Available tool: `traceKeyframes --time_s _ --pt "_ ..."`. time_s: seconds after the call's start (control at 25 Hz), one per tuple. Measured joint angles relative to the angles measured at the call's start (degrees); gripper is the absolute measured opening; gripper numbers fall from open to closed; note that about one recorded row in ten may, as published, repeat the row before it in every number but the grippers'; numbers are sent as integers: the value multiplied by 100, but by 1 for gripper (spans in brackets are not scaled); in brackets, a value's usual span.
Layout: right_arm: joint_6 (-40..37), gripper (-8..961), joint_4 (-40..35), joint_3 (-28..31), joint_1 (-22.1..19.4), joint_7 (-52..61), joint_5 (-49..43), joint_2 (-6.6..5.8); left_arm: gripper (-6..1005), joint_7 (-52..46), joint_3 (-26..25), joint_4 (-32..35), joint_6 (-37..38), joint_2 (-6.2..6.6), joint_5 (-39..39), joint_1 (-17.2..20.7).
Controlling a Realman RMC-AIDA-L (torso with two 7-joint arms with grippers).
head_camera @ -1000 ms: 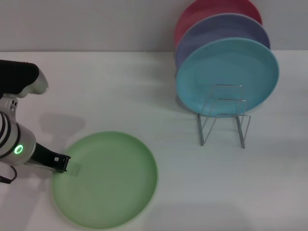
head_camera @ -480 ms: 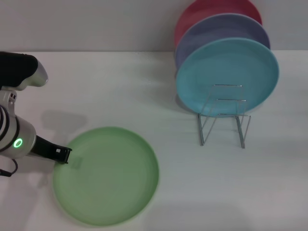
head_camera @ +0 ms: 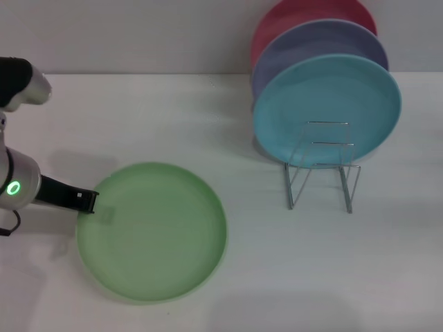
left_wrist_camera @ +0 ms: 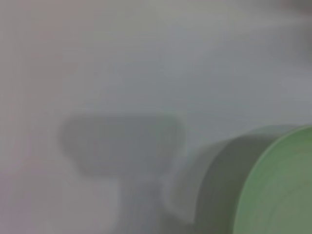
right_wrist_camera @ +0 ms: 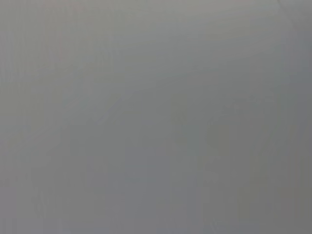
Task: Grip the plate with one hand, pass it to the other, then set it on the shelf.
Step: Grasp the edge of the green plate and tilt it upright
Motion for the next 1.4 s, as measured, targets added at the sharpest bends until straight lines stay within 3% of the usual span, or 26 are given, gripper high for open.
traceKeyframes --time_s 0.56,0.84,1.16,1.4 --pt "60 587 0 1 -34 0 0 17 35 994 -852 -7 261 3 -773 113" --pt "60 588 1 -21 -55 2 0 32 35 1442 -995 -58 751 -1 -1219 342" --pt "60 588 -1 -23 -92 23 0 39 35 2439 -876 201 2719 -22 -2176 1002" --pt "184 588 -13 -23 -90 25 0 8 34 3297 -406 610 4473 -20 -2938 1349"
